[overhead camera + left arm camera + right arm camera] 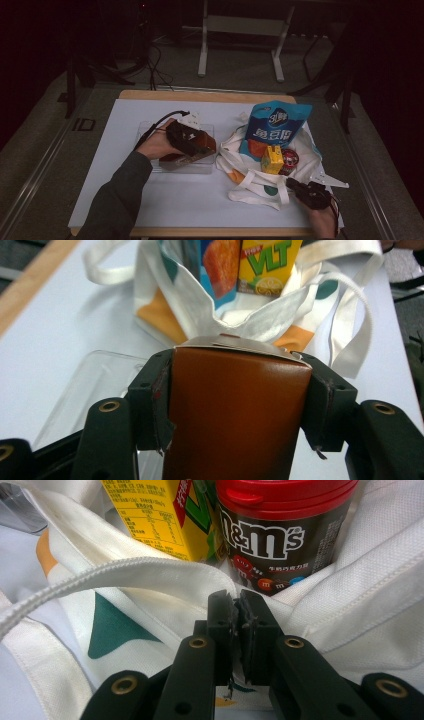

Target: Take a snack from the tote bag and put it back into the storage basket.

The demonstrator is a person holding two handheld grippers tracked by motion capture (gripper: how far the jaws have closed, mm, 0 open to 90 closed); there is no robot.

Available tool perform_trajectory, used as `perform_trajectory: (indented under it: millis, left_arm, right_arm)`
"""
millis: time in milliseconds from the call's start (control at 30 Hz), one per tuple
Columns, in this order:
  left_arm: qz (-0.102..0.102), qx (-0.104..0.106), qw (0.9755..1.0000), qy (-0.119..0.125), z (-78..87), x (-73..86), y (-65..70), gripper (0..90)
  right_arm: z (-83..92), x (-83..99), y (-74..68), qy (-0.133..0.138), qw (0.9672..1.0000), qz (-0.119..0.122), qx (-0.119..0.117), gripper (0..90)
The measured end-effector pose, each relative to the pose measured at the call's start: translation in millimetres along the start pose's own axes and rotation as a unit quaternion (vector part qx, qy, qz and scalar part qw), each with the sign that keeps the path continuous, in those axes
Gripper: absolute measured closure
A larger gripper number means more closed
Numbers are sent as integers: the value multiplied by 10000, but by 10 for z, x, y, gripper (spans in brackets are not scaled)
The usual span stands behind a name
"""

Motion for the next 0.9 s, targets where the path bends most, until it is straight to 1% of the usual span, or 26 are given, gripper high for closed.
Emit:
perform_trajectory:
  millis: [33, 67, 100, 133, 300, 367, 433, 467, 533, 633, 733, 767, 833, 867, 900]
  left_arm:
    - [-40, 10, 9999, -122, -71, 12, 18, 388]
    - [-40, 10, 9999, -122, -71, 12, 18, 387]
    - [-70, 34, 9997, -214, -117, 31, 36, 385]
    - [-74, 27, 9997, -232, -130, 39, 39, 384]
    - [-46, 34, 9996, -273, -124, 96, 33, 378]
    - [35, -7, 9996, -294, -96, 151, 9, 377]
    - [26, -15, 9995, -316, -83, 171, -3, 375]
    - [82, -17, 9995, -300, -80, 184, -3, 375]
    - [120, -56, 9993, -362, -80, 224, -11, 372]
    - [143, -56, 9991, -405, -92, 238, -12, 368]
    - [200, -53, 9984, -527, -135, 256, -5, 364]
    - [158, -87, 9978, -639, -172, 276, 4, 363]
    - [101, -110, 9971, -749, -206, 293, 14, 360]
    - [101, -110, 9971, -749, -206, 293, 14, 357]
    - [143, -146, 9973, -712, -218, 283, 16, 357]
  right_arm:
    - [-1, -1, 1, 4, 10000, 4, -10, 841]
    - [-1, -1, 1, 4, 10000, 4, -11, 841]
    - [-1, -1, 1, 3, 10000, 5, -8, 841]
    - [-1, -1, 0, 2, 10000, 4, -7, 841]
    - [0, 0, -1, -1, 10000, 2, 2, 841]
    - [-1, 0, 0, 2, 10000, 4, 1, 841]
    - [-1, 0, 1, 2, 10000, 2, -1, 841]
    - [-1, 0, 1, 2, 10000, 2, -1, 841]
    - [-2, -1, 1, 12, 10000, -4, -2, 841]
    - [-3, -1, 0, 11, 10000, -6, -1, 841]
    - [-4, -1, 0, 16, 10000, -9, -3, 841]
    - [-4, -1, 0, 16, 10000, -9, -5, 841]
    - [-4, -1, 1, 17, 10000, -5, -8, 841]
    - [-4, -1, 1, 18, 10000, -8, -9, 841]
    - [-4, -1, 1, 18, 10000, -8, -9, 841]
Point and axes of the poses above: each handheld gripper's, and its own axes: z roughly backward along the jaws, x roughly out of its underside, y roughly to its right, the point moved 10 cm from there along -z, roughly forward along the jaws, and after that the axes turned 3 degrees about z, right-handed, at the moved point
